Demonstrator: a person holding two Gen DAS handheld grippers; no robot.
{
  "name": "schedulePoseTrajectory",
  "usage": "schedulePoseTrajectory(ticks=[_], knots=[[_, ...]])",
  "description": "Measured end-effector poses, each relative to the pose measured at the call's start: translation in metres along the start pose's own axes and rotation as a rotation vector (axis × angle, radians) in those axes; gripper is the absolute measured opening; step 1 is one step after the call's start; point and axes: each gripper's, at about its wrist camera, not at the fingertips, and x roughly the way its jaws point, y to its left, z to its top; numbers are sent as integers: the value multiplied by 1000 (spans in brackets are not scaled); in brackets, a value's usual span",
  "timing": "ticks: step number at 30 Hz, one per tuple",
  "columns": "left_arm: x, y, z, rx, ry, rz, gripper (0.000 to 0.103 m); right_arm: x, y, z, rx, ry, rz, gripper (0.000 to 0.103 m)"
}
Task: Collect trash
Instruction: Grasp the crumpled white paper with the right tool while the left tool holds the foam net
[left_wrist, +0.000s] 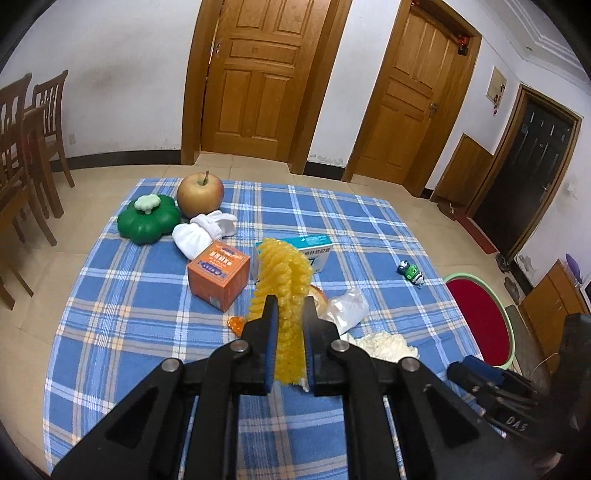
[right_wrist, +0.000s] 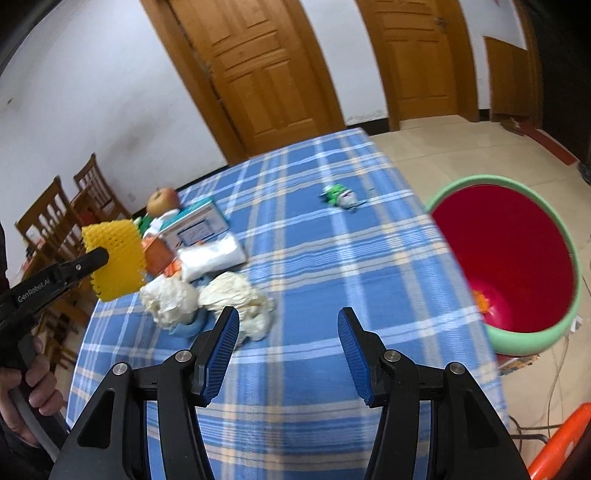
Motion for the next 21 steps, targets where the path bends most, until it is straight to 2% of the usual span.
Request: schedulePoseTrajectory(ticks=[9,17,18,20,21], knots=[[2,10,-5,-24,10,-11,11,31,27,-3,-67,70,37,57],[3,16,-6,-37,10,-19,11,50,29,-4,-71,102,35,56],[3,16,-6,-38,10,-19,11,52,29,-4,-71,105,36,55],[3,16,-7,-39,13,-23,11,56,30,-4,-73,111,37,42],[3,16,-8,-38,15,-25,11,58,31,-5,-75,114,37,41]])
